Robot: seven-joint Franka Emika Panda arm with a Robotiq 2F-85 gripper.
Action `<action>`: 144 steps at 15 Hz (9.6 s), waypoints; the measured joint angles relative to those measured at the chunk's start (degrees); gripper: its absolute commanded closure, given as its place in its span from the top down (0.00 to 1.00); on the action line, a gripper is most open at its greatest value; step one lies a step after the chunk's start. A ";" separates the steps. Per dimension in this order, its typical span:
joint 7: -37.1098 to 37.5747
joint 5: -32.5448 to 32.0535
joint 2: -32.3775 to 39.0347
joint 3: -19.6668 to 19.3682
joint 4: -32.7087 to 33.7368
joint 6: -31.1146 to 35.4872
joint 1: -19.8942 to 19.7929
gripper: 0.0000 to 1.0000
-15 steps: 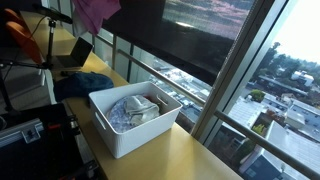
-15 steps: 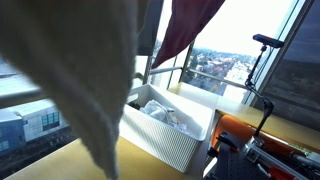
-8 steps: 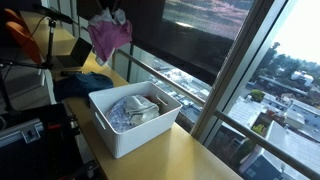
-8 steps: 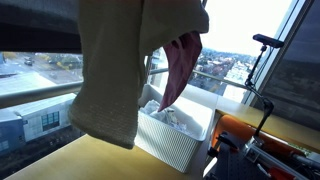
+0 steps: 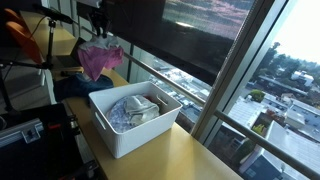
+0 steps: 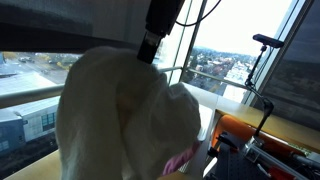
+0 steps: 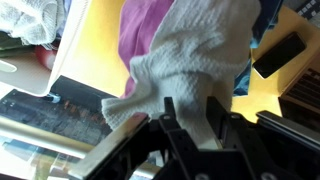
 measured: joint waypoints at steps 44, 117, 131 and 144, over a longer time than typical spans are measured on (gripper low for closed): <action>-13.44 -5.53 19.37 -13.08 -7.11 19.61 -15.92 0.05; -5.52 -11.53 25.31 -14.50 -15.22 34.11 -13.90 1.00; -5.43 -12.32 26.19 -16.46 -14.48 34.74 -10.72 0.01; -5.95 -9.47 -7.30 -10.17 -17.71 25.54 -8.44 0.01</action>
